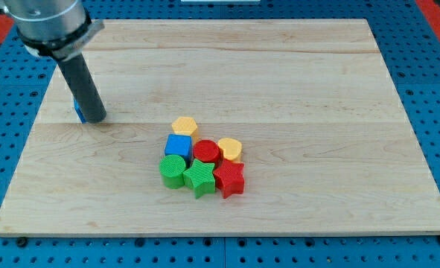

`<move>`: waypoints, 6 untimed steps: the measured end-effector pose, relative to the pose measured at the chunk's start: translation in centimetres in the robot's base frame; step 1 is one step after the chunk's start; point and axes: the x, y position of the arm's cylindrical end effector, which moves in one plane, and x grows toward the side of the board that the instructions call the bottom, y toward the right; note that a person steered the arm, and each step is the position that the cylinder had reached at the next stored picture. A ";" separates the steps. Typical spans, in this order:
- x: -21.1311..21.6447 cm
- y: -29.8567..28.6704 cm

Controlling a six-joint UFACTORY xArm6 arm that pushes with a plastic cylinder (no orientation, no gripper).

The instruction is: Point your arm at the red star

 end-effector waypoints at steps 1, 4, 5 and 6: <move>-2.3 -3.1; 11.6 0.9; 14.9 7.6; 18.6 13.7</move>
